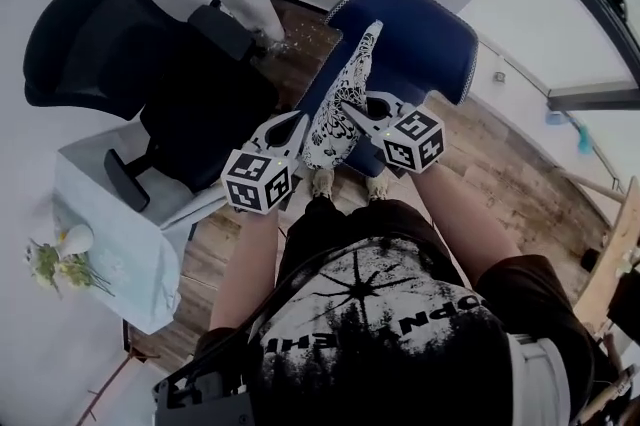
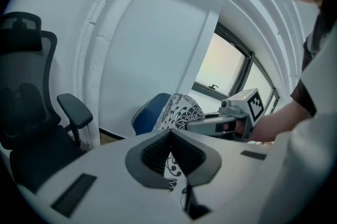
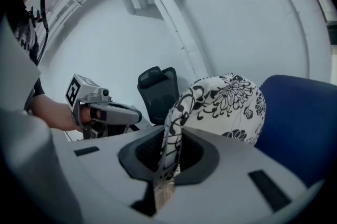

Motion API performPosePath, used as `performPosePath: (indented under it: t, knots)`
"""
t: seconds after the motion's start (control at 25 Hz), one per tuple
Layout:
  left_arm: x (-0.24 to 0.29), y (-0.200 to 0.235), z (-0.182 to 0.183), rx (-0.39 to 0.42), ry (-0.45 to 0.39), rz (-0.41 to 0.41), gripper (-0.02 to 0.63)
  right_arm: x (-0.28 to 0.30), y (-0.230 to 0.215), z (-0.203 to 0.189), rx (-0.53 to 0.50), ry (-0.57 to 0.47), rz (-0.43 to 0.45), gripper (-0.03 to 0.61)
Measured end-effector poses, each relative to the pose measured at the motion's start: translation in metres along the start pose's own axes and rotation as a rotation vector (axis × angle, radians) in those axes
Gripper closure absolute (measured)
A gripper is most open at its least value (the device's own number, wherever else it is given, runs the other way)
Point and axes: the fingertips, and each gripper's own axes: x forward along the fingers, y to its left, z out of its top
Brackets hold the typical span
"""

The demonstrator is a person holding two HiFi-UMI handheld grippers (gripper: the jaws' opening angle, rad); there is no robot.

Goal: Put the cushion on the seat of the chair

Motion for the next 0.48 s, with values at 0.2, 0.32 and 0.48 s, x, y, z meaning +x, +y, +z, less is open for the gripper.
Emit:
performPosePath:
  t: [0.2,0.32,0.48]
  knots:
    - [0.003,0.033,-0.010,-0.018,0.035,-0.031,0.600,0.038,-0.008,-0.008,0.074,0.004,-0.026,0.545]
    - [0.005,0.038,-0.013,-0.014,0.057,-0.046,0.600,0.050,-0.013,-0.011,0.108,0.002,-0.036,0.545]
    - [0.007,0.041,-0.015,-0.045,0.071,-0.064,0.600,0.063,-0.015,-0.015,0.127,0.016,-0.030,0.545]
